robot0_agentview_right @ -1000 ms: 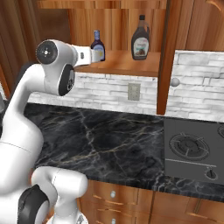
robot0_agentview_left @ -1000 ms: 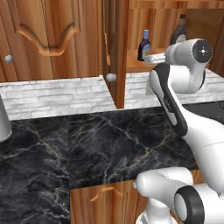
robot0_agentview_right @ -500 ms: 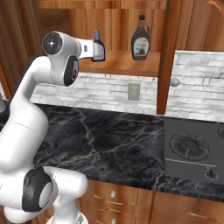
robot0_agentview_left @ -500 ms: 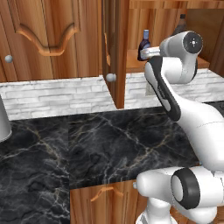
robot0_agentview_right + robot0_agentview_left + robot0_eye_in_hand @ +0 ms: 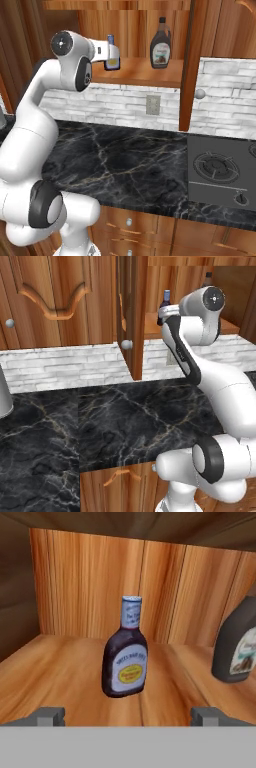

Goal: Move the condiment bottle and syrup bottle from the cabinet to the dining counter.

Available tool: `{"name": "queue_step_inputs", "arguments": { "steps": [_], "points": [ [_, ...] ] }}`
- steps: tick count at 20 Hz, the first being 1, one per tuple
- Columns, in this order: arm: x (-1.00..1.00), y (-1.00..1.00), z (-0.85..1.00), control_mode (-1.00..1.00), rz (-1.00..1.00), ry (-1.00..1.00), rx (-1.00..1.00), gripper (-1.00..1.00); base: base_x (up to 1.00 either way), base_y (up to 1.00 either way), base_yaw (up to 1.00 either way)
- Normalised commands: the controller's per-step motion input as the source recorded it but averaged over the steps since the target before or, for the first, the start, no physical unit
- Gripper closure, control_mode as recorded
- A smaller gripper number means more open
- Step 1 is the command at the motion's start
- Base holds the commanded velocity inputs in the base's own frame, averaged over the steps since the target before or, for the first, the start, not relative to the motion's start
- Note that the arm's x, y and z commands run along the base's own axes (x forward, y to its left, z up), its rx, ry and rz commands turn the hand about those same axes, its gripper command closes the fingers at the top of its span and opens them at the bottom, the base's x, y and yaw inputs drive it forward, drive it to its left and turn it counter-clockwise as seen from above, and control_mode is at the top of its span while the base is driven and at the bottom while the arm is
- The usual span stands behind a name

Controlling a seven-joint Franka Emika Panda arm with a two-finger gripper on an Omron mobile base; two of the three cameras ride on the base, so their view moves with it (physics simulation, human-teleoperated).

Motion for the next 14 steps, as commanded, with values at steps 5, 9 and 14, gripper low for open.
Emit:
{"name": "queue_step_inputs", "arguments": {
  "steps": [5,9,14],
  "points": [
    [0.19,0.00,0.02,-1.00,-0.03,0.00,0.00,-1.00,0.00,0.00,0.00],
    [0.17,0.00,0.01,-1.00,-0.03,0.00,0.00,-1.00,0.00,0.00,0.00],
    [0.18,0.00,0.01,-1.00,-0.04,0.00,0.00,-1.00,0.00,0.00,0.00]
  ]
}}
